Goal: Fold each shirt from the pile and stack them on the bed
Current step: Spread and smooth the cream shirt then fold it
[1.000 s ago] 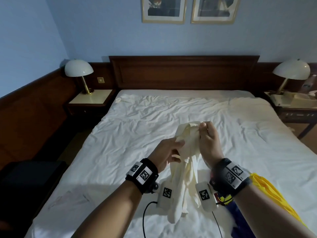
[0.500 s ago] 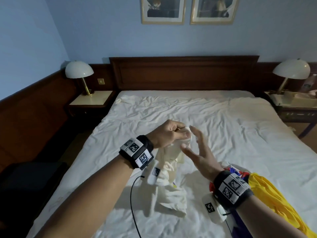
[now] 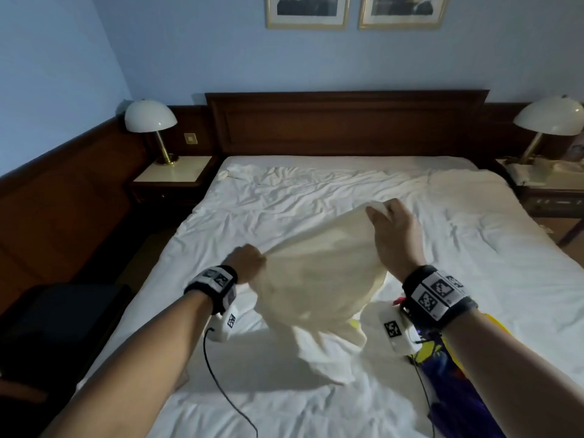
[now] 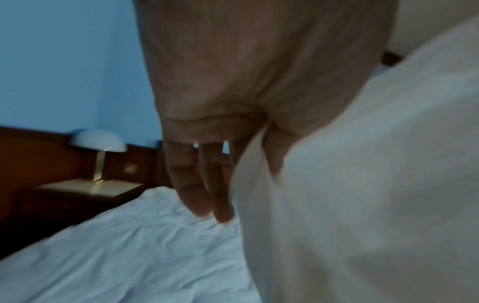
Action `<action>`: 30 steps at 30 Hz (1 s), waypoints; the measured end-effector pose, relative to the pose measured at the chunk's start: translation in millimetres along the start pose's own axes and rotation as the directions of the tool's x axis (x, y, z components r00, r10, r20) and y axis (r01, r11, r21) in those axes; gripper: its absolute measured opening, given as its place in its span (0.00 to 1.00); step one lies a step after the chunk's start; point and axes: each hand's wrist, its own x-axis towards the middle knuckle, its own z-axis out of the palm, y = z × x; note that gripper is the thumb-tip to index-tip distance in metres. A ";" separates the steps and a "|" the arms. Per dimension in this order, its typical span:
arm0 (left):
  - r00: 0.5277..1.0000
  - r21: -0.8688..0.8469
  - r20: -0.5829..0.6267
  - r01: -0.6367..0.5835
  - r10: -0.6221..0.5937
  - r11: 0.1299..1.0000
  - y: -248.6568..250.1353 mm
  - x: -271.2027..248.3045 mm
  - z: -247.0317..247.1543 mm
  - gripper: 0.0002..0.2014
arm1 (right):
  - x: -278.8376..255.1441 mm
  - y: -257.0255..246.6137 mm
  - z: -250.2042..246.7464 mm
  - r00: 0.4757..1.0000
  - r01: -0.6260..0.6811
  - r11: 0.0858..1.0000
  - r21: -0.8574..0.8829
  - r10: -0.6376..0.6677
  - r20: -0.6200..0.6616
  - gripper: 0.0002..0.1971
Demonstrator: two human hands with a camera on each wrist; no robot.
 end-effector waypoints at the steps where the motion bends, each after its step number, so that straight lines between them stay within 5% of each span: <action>1: 0.991 -0.075 -0.133 0.004 -0.014 0.997 -12.9 6.8 -7.5 0.22 | 6.4 8.0 -0.6 1.000 0.004 0.996 -0.088 -0.003 0.013 0.10; 3: 0.940 -0.446 -0.327 -0.062 -0.098 0.893 -22.5 12.6 -29.4 0.25 | 16.0 21.2 -1.3 0.995 0.023 0.967 -0.255 0.003 0.102 0.03; 4: 0.908 -0.674 -0.380 -0.142 -0.175 0.725 -21.3 11.2 -38.1 0.19 | 18.4 25.8 -0.6 0.990 0.037 0.946 -0.321 0.009 0.141 0.02; 6: 0.893 -0.801 -0.413 -0.262 -0.180 0.538 -14.5 3.1 -58.6 0.06 | 24.3 34.5 1.1 0.984 0.036 0.906 -0.421 0.040 0.171 0.06; 8: 0.940 -0.733 -0.341 -0.277 0.017 0.621 -9.1 -8.4 -77.5 0.07 | 33.9 40.1 -2.2 0.992 0.008 0.897 -0.443 0.050 0.118 0.06; 10: 0.970 -0.447 -0.147 -0.240 0.194 0.862 -13.7 -14.8 -88.0 0.12 | 47.0 41.7 -10.4 0.996 -0.078 0.910 -0.408 0.090 0.011 0.04; 11: 0.976 -0.195 -0.097 -0.210 0.194 0.958 -19.0 -14.9 -91.3 0.12 | 52.9 40.5 -15.5 0.993 -0.115 0.919 -0.377 0.111 -0.031 0.04; 13: 0.963 0.131 -0.250 -0.066 0.097 0.989 -35.3 -9.5 -100.7 0.10 | 61.3 34.9 -21.1 0.991 -0.131 0.929 -0.345 0.116 -0.065 0.07; 16: 0.786 -0.088 -0.605 0.094 -0.128 0.992 -60.3 -6.5 -123.3 0.08 | 62.8 21.9 -19.8 0.999 0.006 0.953 -0.302 0.008 0.045 0.07; 18: 0.696 -0.261 -0.667 0.116 -0.266 0.958 -77.5 -2.7 -128.4 0.09 | 58.0 20.2 -15.9 0.980 0.059 0.916 -0.396 0.023 0.199 0.03; 19: 0.710 -0.328 -0.633 0.118 -0.310 0.937 -83.7 -1.5 -125.2 0.09 | 54.6 22.3 -14.6 0.962 0.058 0.886 -0.460 0.073 0.263 0.02; 21: 0.810 -0.400 -0.501 0.094 -0.304 0.912 -98.8 1.9 -104.8 0.09 | 48.5 42.3 -11.6 0.912 -0.017 0.822 -0.569 0.246 0.328 0.07; 24: 0.923 -0.368 -0.289 0.137 -0.253 0.919 -123.8 -1.8 -60.8 0.04 | 27.7 79.6 -8.0 0.868 -0.167 0.732 -0.660 0.427 0.254 0.09; 27: 0.902 -0.318 -0.177 0.326 -0.394 0.890 -158.1 -7.8 -10.7 0.11 | -5.6 109.7 -3.5 0.847 -0.298 0.648 -0.701 0.518 0.119 0.06; 30: 0.834 -0.559 -0.082 0.415 -0.546 0.718 -191.9 -13.5 39.3 0.09 | -51.2 140.9 10.1 0.761 -0.364 0.601 -0.712 0.633 0.146 0.12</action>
